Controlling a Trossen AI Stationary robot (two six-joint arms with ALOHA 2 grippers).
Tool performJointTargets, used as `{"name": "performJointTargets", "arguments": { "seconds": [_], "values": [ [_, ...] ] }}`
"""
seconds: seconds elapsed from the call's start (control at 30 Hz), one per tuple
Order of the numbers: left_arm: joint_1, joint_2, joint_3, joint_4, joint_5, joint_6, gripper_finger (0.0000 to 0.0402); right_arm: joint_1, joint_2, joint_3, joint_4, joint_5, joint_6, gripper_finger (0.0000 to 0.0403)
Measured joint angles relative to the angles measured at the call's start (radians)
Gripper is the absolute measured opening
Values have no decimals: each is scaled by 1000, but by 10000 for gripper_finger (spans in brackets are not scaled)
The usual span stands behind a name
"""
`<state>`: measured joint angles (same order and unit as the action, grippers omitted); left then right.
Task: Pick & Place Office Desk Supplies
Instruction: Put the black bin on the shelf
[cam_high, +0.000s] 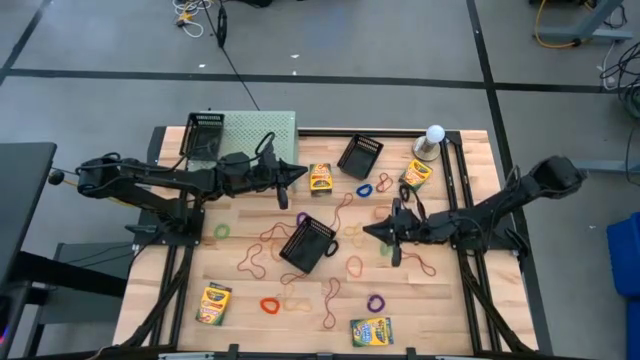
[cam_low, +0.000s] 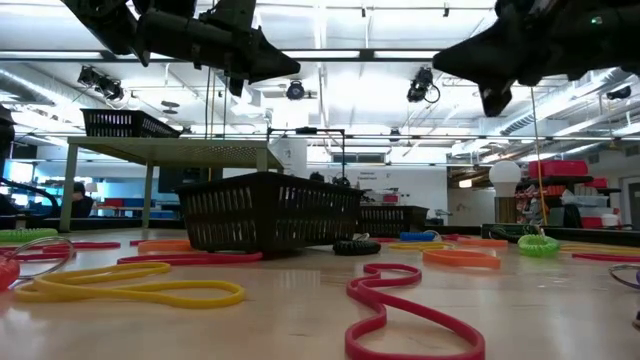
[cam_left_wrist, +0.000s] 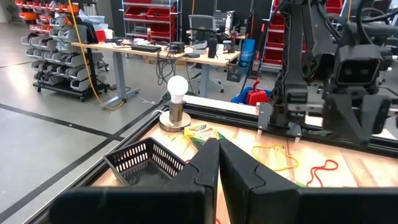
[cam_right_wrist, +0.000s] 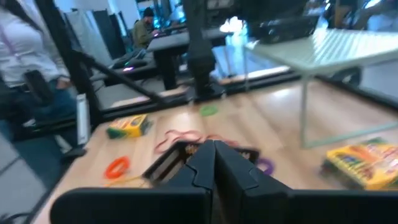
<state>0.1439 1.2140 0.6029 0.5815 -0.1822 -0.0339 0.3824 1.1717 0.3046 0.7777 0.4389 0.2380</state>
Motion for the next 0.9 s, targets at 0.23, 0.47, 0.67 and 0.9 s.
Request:
{"name": "performJointTargets", "arguments": {
  "seconds": [0.23, 0.47, 0.67, 0.9],
  "values": [
    [0, 0, 0, 26, 0, -11, 21, 144, 1, 0, -36, 114, -11, 11],
    [0, 0, 0, 31, 0, -11, 21, 168, 0, 0, -28, 178, -53, 11],
    [10, 0, 0, 57, -7, -21, 21, 163, 0, 0, -31, 178, -71, 11],
    [26, 0, 1, 78, 62, -82, 21, 163, 1, 0, -33, 178, -71, 11]
  ]
}}
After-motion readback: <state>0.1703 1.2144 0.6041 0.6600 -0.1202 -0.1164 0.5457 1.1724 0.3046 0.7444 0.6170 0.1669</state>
